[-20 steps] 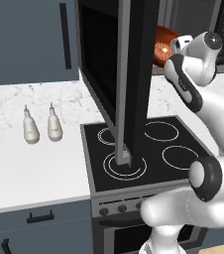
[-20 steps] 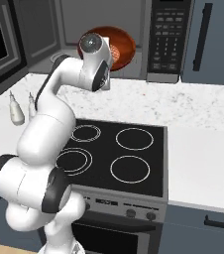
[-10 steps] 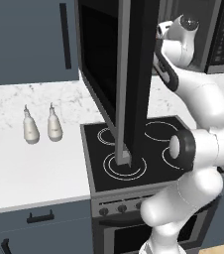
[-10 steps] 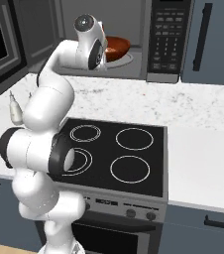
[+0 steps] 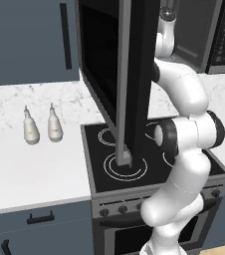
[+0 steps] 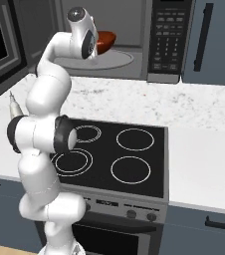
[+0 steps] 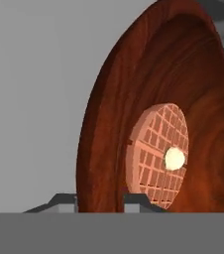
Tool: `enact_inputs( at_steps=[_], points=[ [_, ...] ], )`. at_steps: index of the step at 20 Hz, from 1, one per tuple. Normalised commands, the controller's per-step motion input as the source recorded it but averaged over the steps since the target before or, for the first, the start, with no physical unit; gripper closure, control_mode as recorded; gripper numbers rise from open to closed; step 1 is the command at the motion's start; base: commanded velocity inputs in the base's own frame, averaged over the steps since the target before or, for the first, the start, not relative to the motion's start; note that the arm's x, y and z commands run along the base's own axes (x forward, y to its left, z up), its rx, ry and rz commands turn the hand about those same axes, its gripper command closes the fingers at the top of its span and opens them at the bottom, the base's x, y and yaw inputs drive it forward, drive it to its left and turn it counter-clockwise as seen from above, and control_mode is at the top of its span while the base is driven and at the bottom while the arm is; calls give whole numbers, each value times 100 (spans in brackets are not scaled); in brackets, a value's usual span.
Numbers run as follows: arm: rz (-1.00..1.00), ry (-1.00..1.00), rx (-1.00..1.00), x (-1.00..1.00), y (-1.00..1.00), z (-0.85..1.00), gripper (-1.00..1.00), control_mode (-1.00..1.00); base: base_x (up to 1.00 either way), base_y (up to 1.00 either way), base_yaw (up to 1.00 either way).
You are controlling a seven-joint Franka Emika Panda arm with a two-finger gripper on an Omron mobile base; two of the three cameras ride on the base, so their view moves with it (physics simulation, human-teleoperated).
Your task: Open the microwave, place the bowl with waffle inside the microwave, then close the microwave door and turn it on.
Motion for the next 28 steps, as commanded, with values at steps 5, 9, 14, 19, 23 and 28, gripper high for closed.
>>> enact_inputs(
  at_steps=[5, 9, 14, 19, 23, 28],
  points=[
    [0, 2, 0, -33, 0, -2, -100, -100, 0, 0, 0],
    [0, -4, 0, -84, 0, 0, -100, -100, 0, 0, 0],
    [0, -8, 0, -100, 0, 0, -100, -100, 0, 0, 0],
    [0, -3, 0, -100, 0, 0, -100, -100, 0, 0, 0],
    [0, -3, 0, -100, 2, 0, 100, -100, 0, 0, 0],
    [3, 3, -7, -25, 13, -14, 100, -100, 0, 0, 0]
  ],
)
